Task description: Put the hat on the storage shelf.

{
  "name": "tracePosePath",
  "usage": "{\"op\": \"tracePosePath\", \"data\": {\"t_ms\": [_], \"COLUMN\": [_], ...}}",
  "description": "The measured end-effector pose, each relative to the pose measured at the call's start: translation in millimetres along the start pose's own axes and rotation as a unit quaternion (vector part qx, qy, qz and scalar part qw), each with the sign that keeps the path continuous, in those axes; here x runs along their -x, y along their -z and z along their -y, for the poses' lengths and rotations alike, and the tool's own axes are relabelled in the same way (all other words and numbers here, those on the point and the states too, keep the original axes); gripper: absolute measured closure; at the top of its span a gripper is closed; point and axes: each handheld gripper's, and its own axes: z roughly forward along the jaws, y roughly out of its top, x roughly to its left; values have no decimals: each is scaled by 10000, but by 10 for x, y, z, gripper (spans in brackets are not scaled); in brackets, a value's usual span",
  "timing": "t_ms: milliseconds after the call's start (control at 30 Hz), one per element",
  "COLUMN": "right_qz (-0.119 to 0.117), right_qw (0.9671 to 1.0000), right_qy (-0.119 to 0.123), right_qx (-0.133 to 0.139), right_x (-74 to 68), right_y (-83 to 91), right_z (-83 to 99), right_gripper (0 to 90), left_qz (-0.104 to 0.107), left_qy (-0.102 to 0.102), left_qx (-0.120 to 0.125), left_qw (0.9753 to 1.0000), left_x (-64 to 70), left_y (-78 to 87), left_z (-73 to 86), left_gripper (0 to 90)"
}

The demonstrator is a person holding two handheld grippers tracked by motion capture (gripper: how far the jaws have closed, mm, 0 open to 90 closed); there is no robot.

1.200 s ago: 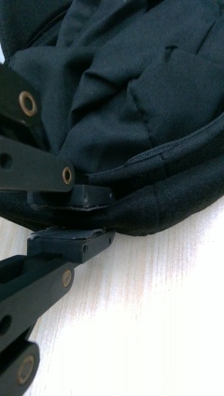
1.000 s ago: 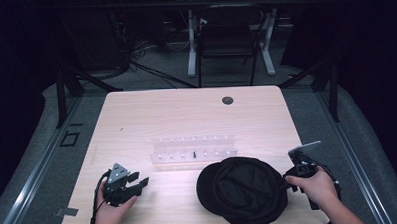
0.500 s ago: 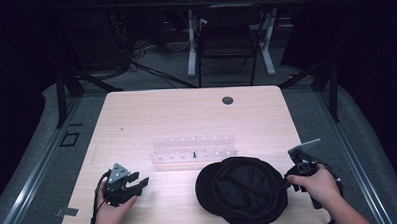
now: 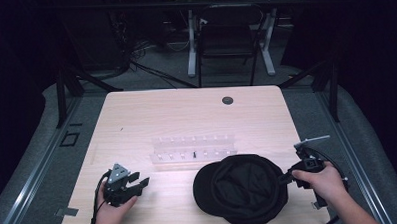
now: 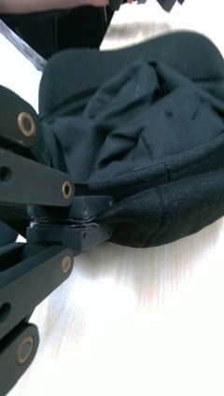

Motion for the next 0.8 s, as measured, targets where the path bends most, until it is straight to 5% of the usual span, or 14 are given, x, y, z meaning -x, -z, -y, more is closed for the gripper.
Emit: {"op": "tracePosePath", "data": {"t_ms": [333, 800], "right_qz": [-544, -1292], "right_qw": [9985, 9913], "right_qy": [44, 227], "right_qx": [-30, 62], "right_x": [-160, -362], "right_y": [208, 385], "right_z": [19, 40], "right_gripper": [883, 883], "left_qz": [-2, -21], "left_qy": [-10, 24], "left_qx": [-3, 18], "left_qw": [10000, 10000], "left_x": [7, 3], "left_y": [-2, -5], "left_z": [-2, 2], "left_gripper": [535, 535]}}
